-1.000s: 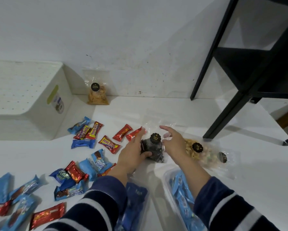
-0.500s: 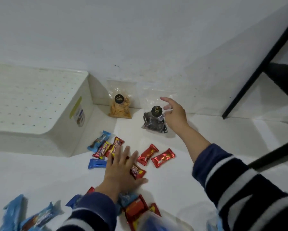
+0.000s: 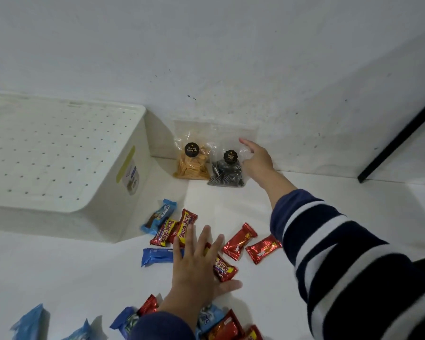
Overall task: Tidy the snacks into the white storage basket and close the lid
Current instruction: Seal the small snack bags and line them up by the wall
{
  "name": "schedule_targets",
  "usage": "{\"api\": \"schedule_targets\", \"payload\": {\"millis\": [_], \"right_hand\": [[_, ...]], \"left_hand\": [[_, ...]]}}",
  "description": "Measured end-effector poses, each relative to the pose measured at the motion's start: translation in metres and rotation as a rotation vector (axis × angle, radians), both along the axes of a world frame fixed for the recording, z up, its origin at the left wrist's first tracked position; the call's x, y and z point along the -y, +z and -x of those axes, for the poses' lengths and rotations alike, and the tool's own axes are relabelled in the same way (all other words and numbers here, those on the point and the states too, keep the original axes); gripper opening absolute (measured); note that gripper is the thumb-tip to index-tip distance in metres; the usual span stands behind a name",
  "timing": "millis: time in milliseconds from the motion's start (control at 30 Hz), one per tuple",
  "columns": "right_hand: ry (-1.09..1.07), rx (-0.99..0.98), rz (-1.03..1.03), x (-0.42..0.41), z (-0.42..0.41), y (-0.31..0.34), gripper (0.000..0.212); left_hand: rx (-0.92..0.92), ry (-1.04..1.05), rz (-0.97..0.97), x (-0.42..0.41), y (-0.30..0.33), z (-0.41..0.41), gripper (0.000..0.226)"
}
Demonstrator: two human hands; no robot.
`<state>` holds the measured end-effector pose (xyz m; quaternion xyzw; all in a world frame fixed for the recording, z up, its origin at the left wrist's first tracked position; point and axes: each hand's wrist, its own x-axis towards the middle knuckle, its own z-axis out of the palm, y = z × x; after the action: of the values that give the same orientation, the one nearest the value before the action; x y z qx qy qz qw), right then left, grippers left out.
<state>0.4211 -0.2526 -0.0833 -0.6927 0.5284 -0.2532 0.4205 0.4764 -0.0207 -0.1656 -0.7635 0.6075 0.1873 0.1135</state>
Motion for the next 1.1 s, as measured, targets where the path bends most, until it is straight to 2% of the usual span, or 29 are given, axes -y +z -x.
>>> {"api": "schedule_targets", "payload": {"millis": [233, 367, 500, 600, 733, 900, 967, 1033, 1100], "right_hand": [[0.171, -0.119, -0.044, -0.069, 0.067, 0.008, 0.043], [0.183, -0.226, -0.083, -0.104, 0.126, 0.002, 0.037], [0.104, -0.302, -0.078, -0.132, 0.194, 0.003, 0.032], [0.018, -0.390, -0.111, -0.145, 0.246, 0.002, 0.033], [-0.191, -0.456, -0.105, -0.154, 0.312, -0.002, 0.039], [-0.377, -0.589, -0.141, -0.163, 0.374, -0.007, 0.042], [-0.441, -0.561, -0.196, -0.163, 0.389, -0.012, 0.034], [-0.549, -0.390, -0.295, -0.161, 0.396, -0.019, 0.035], [-0.653, -0.209, -0.413, -0.158, 0.397, -0.022, 0.026]], "left_hand": [[0.026, 0.031, -0.070, 0.006, 0.020, 0.005, 0.111], [0.025, 0.011, 0.054, 0.007, 0.036, 0.020, 0.116], [-0.061, -0.082, 0.150, 0.016, 0.052, 0.067, 0.090], [-0.153, -0.201, 0.182, 0.028, 0.057, 0.119, 0.080], [-0.331, -0.340, 0.103, 0.046, 0.057, 0.179, 0.085], [-0.402, -0.443, 0.059, 0.070, 0.061, 0.223, 0.091], [-0.428, -0.440, 0.058, 0.078, 0.058, 0.232, 0.095], [-0.449, -0.432, 0.043, 0.083, 0.051, 0.236, 0.096], [-0.459, -0.425, 0.037, 0.085, 0.044, 0.237, 0.094]]}}
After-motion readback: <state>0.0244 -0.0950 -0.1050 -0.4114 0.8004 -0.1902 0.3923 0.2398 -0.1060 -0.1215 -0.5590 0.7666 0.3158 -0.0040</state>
